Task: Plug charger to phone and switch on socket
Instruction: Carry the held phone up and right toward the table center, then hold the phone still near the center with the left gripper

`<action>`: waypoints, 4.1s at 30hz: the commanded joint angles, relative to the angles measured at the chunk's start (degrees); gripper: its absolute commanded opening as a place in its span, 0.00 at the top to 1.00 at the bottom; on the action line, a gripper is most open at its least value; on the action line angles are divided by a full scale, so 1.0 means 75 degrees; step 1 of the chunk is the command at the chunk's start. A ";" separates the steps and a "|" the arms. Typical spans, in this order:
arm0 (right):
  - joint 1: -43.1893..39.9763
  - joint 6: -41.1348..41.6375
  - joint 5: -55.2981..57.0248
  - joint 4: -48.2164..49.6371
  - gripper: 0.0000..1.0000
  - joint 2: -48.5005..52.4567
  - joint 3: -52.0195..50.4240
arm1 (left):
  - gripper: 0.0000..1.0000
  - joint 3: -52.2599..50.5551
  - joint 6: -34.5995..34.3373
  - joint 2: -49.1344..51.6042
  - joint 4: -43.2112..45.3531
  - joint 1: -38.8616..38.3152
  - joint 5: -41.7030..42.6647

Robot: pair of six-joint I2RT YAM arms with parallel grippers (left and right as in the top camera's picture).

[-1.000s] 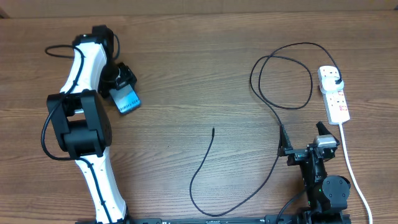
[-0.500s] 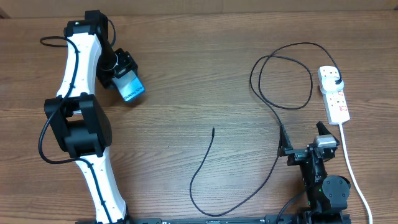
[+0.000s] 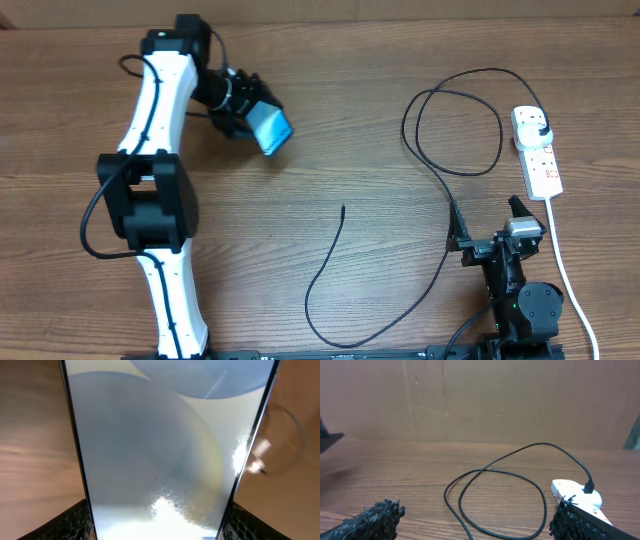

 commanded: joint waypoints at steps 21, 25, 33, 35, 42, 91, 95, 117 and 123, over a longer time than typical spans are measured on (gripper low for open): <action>0.0038 -0.0035 0.0096 0.0044 0.00 -0.0076 -0.0079 | 0.96 0.0236 -0.0682 0.0006 -0.0364 -0.0335 0.5852; 0.0038 -0.0035 0.0096 0.0044 0.00 -0.0076 -0.0079 | 0.96 0.0236 -0.0682 0.0006 -0.0364 -0.0332 0.6161; 0.0038 -0.0035 0.0096 0.0044 0.00 -0.0076 -0.0079 | 0.96 0.0236 -0.0676 0.0006 -0.0364 -0.0332 0.6149; 0.0038 -0.0035 0.0096 0.0044 0.00 -0.0076 -0.0079 | 0.96 0.0236 -0.0676 0.0006 -0.0364 -0.0332 0.6146; 0.0038 -0.0035 0.0096 0.0044 0.00 -0.0076 -0.0079 | 0.96 0.0236 -0.0673 0.0006 -0.0364 -0.0332 0.6140; 0.0038 -0.0035 0.0096 0.0044 0.00 -0.0076 -0.0079 | 0.96 0.0236 -0.1332 0.0006 -0.0417 -0.0332 0.6341; 0.0038 -0.0035 0.0096 0.0044 0.00 -0.0076 -0.0079 | 0.96 0.0236 -0.1311 0.0006 -0.0417 -0.0332 0.6341; 0.0038 -0.0035 0.0096 0.0044 0.00 -0.0076 -0.0079 | 0.96 0.0236 -0.1279 0.0006 -0.0417 -0.0332 0.6286; 0.0038 -0.0035 0.0096 0.0044 0.00 -0.0076 -0.0079 | 0.96 0.0236 -0.1279 0.0006 -0.0417 -0.0335 0.6111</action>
